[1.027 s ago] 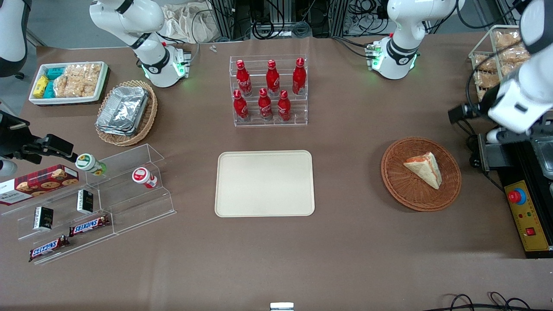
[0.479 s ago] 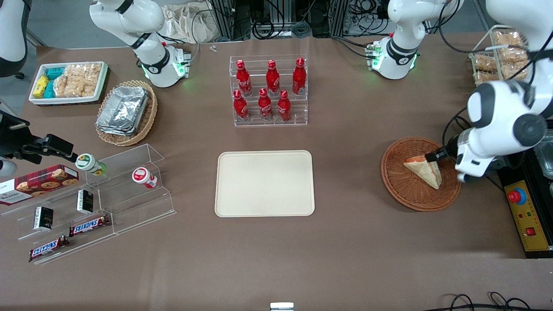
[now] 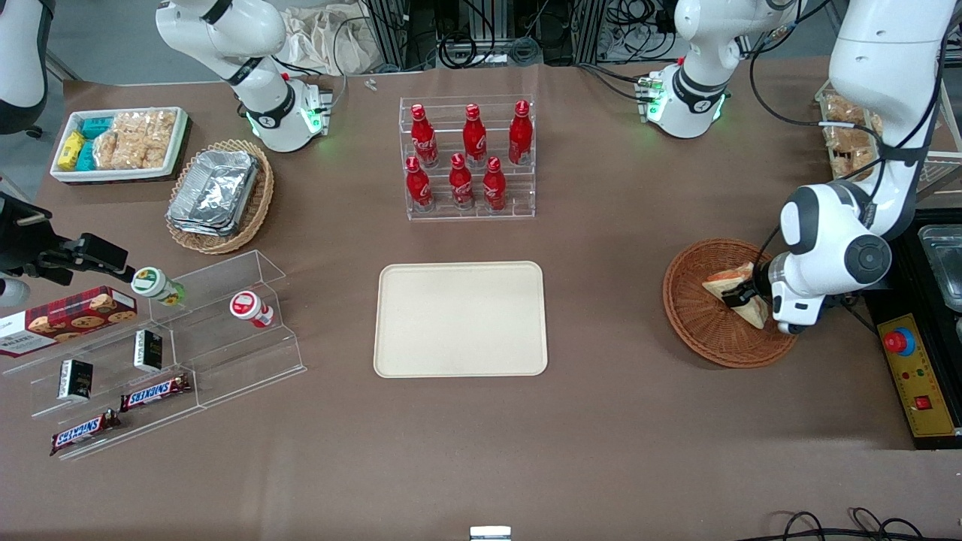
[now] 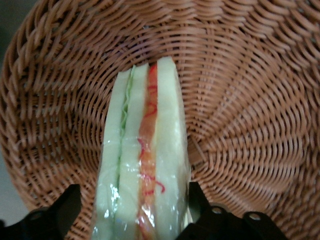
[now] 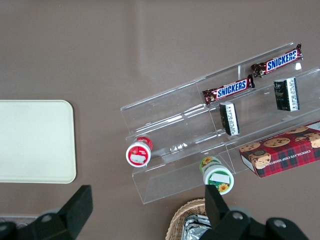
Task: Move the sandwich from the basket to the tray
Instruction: 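Lower the left gripper and grasp the sandwich, lifting it from the basket, then carry the sandwich with the left gripper over to the cream tray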
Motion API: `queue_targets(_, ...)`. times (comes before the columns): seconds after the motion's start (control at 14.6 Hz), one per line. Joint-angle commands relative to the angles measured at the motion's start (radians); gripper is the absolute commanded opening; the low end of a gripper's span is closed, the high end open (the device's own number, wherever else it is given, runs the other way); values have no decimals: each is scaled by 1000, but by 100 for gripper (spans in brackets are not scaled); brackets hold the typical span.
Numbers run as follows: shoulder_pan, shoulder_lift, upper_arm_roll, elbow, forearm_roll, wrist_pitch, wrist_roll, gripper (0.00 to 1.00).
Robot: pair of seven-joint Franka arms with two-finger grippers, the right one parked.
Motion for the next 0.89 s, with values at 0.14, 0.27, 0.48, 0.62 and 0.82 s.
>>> queue_targets(0.14, 6, -65, -8, 6, 1, -11, -73, 0)
queue_targets(0.27, 4, -148, -11, 50, -1, -153, -75, 0)
queue_targets(0.48, -31, -237, -55, 177, -1, -438, -64, 0)
queue_targets(0.62, -34, -251, -152, 237, -1, -528, -64, 0)
queue_targets(0.82, -34, -225, -345, 274, -28, -515, -64, 0)
